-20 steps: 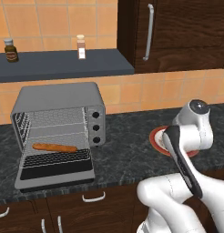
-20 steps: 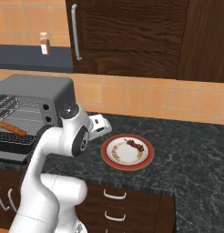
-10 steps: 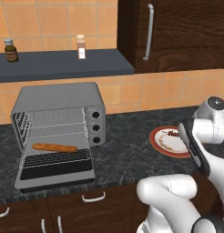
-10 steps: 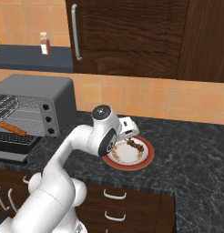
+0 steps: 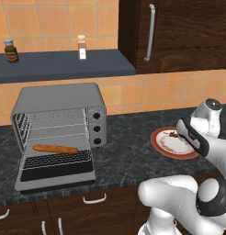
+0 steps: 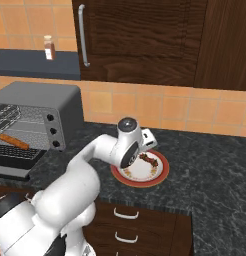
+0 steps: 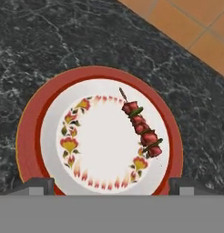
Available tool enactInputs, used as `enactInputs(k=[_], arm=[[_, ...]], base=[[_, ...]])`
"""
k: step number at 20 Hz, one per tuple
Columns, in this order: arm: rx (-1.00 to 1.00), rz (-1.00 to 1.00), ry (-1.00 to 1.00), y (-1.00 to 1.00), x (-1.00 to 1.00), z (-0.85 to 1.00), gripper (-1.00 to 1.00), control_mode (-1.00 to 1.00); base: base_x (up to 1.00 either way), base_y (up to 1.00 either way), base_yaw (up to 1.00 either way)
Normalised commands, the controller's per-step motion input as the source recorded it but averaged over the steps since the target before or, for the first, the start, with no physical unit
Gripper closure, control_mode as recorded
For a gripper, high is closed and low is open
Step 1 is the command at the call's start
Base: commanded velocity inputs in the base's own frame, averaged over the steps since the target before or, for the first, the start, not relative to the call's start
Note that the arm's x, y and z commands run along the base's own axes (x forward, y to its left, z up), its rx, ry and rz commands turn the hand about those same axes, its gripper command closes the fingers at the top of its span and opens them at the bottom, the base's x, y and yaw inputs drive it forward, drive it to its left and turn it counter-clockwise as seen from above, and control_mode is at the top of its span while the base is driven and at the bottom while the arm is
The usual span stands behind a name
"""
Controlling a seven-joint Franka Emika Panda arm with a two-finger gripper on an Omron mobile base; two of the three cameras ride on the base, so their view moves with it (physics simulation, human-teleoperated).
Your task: Pick up the kebab skewer and baguette bread, and place them inside the toaster oven. Close the toaster oven door and start by setting the timer.
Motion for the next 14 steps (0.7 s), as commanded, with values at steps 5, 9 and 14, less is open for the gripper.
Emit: enactInputs(k=[5, 9, 14], arm=[[0.00, 0.08, 0.10, -0.09, 0.45, -0.33, -1.00, -1.00], [0.00, 0.00, 0.04, -0.23, 0.48, -0.14, -1.00, -1.00], [0.00, 0.00, 0.06, -0.25, 0.25, -0.16, -1.00, -1.00]], base=[[0.00, 0.00, 0.00], [0.00, 0.00, 0.00], [0.00, 0.00, 0.00]])
